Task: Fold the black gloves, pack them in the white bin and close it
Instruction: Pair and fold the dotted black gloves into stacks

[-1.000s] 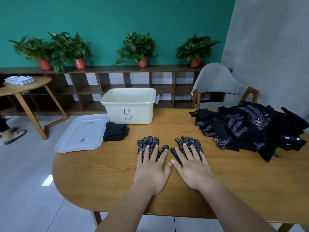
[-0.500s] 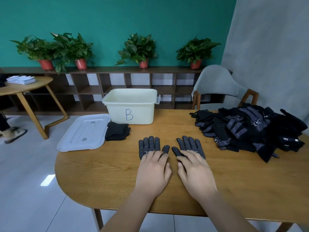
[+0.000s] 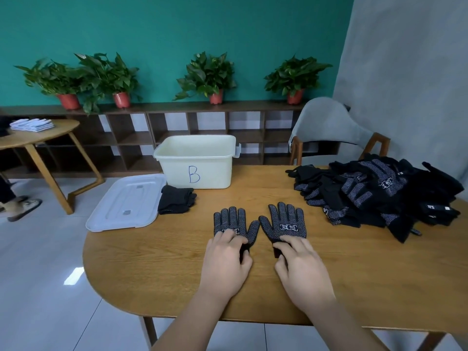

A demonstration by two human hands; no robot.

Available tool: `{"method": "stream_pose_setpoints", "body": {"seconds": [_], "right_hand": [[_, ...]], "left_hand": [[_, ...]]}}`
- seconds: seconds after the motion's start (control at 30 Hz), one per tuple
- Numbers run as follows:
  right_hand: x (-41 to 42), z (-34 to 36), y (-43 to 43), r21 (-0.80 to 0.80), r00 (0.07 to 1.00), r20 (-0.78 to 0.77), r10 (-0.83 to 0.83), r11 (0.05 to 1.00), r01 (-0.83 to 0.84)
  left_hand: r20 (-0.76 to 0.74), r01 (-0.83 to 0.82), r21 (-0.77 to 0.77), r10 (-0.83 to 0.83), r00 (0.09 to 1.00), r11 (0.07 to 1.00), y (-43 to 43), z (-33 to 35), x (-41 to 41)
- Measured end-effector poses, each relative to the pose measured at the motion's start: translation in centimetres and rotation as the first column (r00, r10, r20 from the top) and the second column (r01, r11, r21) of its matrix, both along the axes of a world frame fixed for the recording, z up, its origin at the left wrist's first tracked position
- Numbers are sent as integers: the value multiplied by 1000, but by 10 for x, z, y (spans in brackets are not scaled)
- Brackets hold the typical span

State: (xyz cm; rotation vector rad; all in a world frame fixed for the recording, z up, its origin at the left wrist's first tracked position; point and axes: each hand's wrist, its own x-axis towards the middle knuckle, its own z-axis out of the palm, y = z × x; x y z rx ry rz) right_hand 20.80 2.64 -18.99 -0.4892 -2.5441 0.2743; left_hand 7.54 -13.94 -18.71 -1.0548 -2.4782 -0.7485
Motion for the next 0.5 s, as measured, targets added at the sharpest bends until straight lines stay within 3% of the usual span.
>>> {"method": "stream_pose_setpoints", "body": {"seconds": [0.33,0.5], "right_hand": [[1,2,-1,8,999,-43,-19,1000,19],[3,11,-2,-25,998,-52,47,999,-49]], "left_hand": [[131,-46,-19,48,990,999,1,11,-1],[376,-41,325,-89,922,945,10,22,17]]}}
